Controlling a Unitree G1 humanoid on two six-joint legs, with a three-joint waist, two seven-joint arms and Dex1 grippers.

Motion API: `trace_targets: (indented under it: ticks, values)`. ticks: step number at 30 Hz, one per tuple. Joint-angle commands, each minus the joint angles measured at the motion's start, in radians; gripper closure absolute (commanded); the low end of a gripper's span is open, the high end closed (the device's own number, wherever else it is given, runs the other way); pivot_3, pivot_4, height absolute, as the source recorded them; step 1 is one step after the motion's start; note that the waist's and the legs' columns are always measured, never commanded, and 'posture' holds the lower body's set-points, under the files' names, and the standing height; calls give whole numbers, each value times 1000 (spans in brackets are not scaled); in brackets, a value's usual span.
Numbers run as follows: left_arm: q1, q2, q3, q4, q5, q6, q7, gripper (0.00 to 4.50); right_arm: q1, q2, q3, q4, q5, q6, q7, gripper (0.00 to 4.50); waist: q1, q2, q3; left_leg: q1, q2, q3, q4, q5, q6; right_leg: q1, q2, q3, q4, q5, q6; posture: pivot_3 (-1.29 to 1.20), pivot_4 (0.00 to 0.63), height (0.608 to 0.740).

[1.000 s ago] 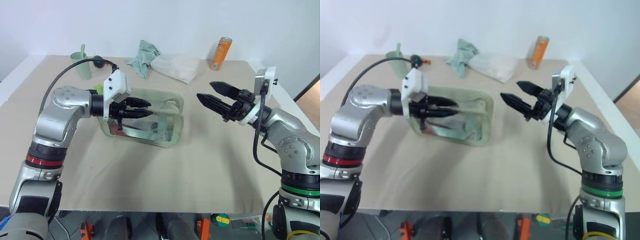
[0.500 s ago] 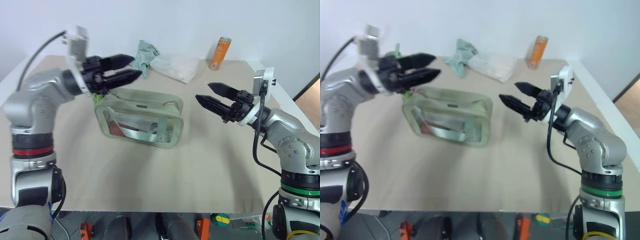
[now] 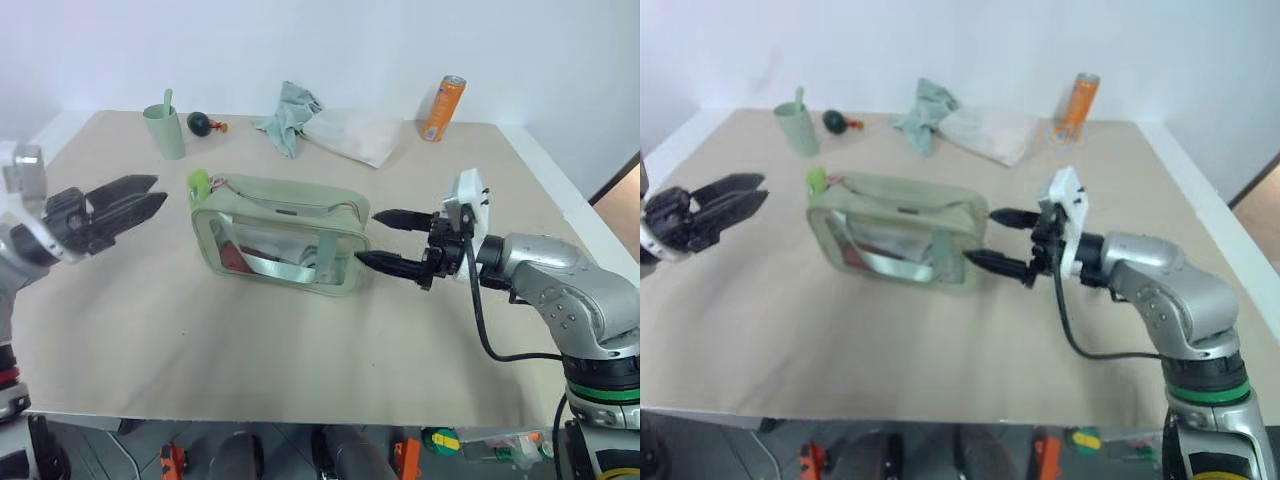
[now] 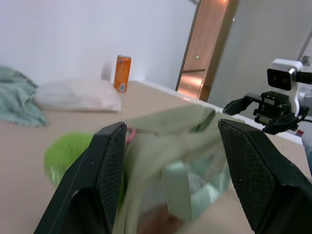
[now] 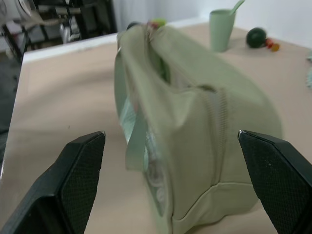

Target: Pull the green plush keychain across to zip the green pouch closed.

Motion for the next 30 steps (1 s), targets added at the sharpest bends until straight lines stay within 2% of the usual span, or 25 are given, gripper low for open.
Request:
trace_targets:
  ticks: [1, 6, 7, 12, 13, 14, 15, 16, 18, 19, 26, 30]
  values:
    - [78, 5, 70, -94, -55, 4, 34, 1405, -41, -1, 35, -14, -60, -45, 15, 0, 0, 0, 0, 0, 0, 0, 0, 0, 0, 0, 0, 0, 0, 0, 0, 0, 150, 740]
    - [171, -9, 118, -98, -64, -21, 91, 1405, -74, 37, 86, 26, -134, -96, 23, 0, 0, 0, 0, 1, 1, -1, 0, 0, 0, 0, 1, -1, 0, 0, 0, 0, 150, 740]
    - [181, -15, 131, -89, -67, -25, 105, 1328, -77, 45, 90, 32, -141, -106, 27, 527, 0, 0, 0, 1, 1, -1, 0, 0, 0, 0, 1, -1, 0, 0, 0, 0, 150, 740]
    - [159, -38, 137, -17, -63, -47, 176, 1328, -82, 64, 83, 49, -144, -118, 51, 2173, 0, 0, 0, 0, 1, -1, 0, 0, 0, 0, 1, -1, 0, 0, 0, 0, 150, 740]
    - [140, -44, 124, 17, -49, -55, 199, 1328, -83, 64, 81, 49, -143, -117, 58, 2544, 0, 0, 0, 0, 1, -1, 0, 0, 0, 0, 1, -1, 0, 0, 0, 0, 150, 740]
    - [122, -51, 109, 48, -34, -61, 220, 1328, -84, 63, 79, 49, -141, -117, 63, 2616, 0, 0, 0, 0, 1, -1, 0, 0, 0, 0, 1, -1, 0, 0, 0, 0, 150, 740]
    - [100, -59, 89, 81, -14, -69, 240, 1328, -84, 63, 77, 47, -138, -115, 68, 3218, 1, 0, 0, 0, 1, -1, 0, 0, 0, 0, 1, -1, 0, 0, 0, 0, 150, 740]
    - [87, -63, 75, 101, -3, -75, 251, 1328, -84, 63, 76, 46, -137, -114, 71, 3443, 2, -1, 0, 1, 1, -1, 0, 0, 0, 0, 1, -1, 0, 0, 0, 0, 150, 740]
    - [33, -77, 32, 168, 38, -91, 281, 1328, -85, 62, 75, 43, -141, -111, 72, 4242, 2, -1, 0, 1, 0, -1, 0, 0, 0, 1, 1, -2, 0, 0, 0, 0, 150, 740]
    - [-2, -86, 14, 202, 49, -88, 298, 1328, -85, 61, 76, 40, -146, -108, 69, 4429, 3, -1, 0, 1, 0, -1, 0, 0, 0, 1, 1, -2, 0, 0, 0, 0, 150, 740]
    - [-193, -142, -66, 370, 92, -97, 311, 1328, -61, 46, 82, 14, -160, -80, 57, 4429, 3, -2, -1, -1, -1, -1, 0, 0, 0, 0, 0, -1, 0, 0, 0, 0, 150, 740]
    - [-247, -166, -131, 407, 118, -88, 271, 1328, -43, 43, 71, -12, -155, -67, 46, 4429, 2, -2, -1, -1, -1, -1, 0, 0, 0, 0, 0, -1, 0, 0, 0, 0, 150, 740]
